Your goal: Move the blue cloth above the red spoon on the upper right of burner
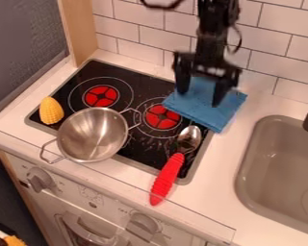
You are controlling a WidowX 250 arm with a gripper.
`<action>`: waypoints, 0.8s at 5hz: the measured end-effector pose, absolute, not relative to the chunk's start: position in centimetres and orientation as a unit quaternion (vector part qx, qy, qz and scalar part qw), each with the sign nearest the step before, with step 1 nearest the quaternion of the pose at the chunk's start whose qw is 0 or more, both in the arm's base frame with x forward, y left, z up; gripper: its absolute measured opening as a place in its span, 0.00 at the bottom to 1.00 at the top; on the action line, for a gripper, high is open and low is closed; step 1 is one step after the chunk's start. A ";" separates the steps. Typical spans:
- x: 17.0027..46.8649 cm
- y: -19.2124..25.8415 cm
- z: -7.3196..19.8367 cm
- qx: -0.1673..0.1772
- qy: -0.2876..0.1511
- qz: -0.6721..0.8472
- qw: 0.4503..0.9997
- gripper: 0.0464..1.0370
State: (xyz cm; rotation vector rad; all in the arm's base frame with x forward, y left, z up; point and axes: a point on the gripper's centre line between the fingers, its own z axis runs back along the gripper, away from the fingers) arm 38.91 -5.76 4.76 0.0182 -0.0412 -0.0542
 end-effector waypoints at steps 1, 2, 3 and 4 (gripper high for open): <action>38.4 -6.2 7.9 0.014 -0.051 -0.048 0.997 0.96; 38.0 -6.1 9.9 0.012 -0.072 -0.058 0.996 0.96; 37.3 -6.0 9.9 0.014 -0.056 -0.065 0.996 0.96; 37.2 -5.7 9.9 0.023 -0.051 -0.062 0.996 0.96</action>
